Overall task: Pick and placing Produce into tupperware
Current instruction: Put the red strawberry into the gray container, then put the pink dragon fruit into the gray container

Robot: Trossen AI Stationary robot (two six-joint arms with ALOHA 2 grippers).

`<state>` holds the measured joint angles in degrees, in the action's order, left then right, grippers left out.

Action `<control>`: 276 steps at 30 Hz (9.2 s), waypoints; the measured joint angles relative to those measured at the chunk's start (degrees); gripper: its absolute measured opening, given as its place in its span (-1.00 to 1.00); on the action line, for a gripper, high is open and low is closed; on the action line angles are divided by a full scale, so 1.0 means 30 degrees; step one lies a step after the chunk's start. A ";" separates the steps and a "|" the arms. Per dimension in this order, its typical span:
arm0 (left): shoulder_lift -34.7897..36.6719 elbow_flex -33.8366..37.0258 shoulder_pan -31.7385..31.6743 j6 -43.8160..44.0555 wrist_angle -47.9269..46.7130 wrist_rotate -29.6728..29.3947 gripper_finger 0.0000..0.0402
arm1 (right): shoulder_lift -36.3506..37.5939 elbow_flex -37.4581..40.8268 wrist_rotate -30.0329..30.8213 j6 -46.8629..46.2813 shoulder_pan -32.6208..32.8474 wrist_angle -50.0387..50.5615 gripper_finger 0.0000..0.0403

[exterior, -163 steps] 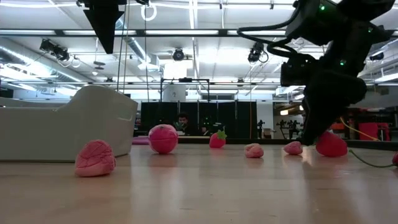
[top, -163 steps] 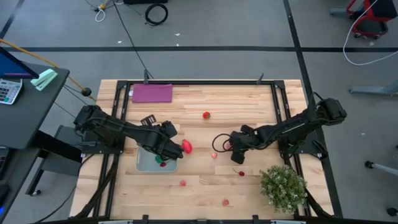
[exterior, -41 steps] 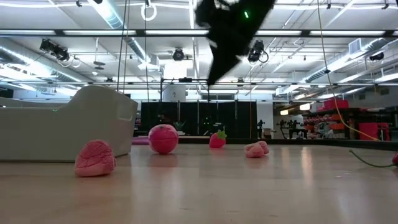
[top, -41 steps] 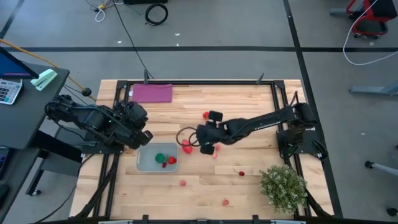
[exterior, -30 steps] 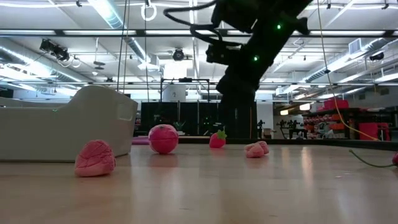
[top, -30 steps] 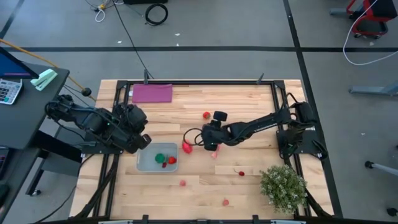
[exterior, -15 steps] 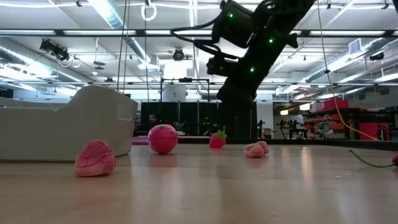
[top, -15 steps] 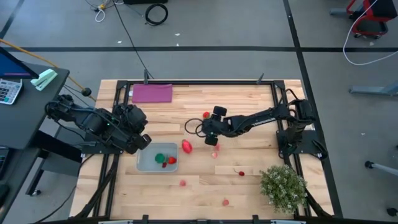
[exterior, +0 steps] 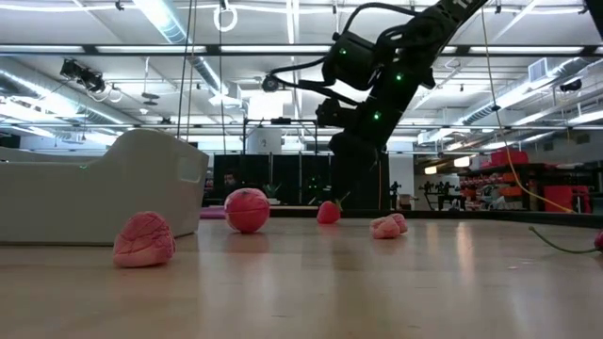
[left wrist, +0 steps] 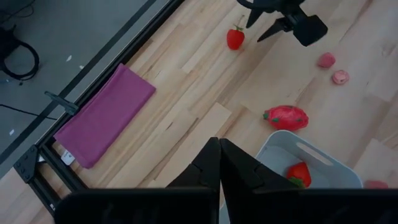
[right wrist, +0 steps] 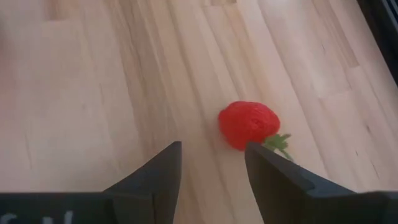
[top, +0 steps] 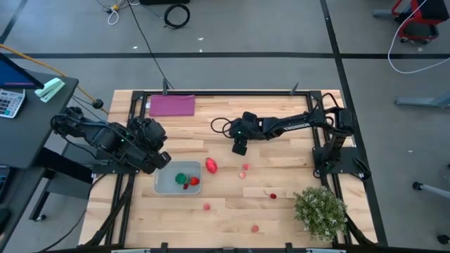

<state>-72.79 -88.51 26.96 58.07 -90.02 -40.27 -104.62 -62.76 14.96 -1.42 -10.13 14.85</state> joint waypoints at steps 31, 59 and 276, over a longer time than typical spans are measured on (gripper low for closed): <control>0.0000 0.0000 0.0000 -0.0125 0.0000 0.0000 -0.91 | 0.0000 -0.1020 -0.3487 0.9559 -0.1669 0.0122 0.06; 0.0015 0.0000 0.0000 -0.1509 0.0006 -0.0007 -0.96 | -0.3024 -0.1042 -0.2920 0.9540 -0.2959 -0.2442 0.19; 0.0000 0.0007 -0.0007 -0.1553 0.1056 -0.0838 -0.93 | -0.6171 -0.6870 0.3018 -1.1013 0.6778 -0.0369 0.32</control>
<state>-72.79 -88.49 26.94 53.41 -86.85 -42.78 -123.13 -83.37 24.01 -34.46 10.20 13.75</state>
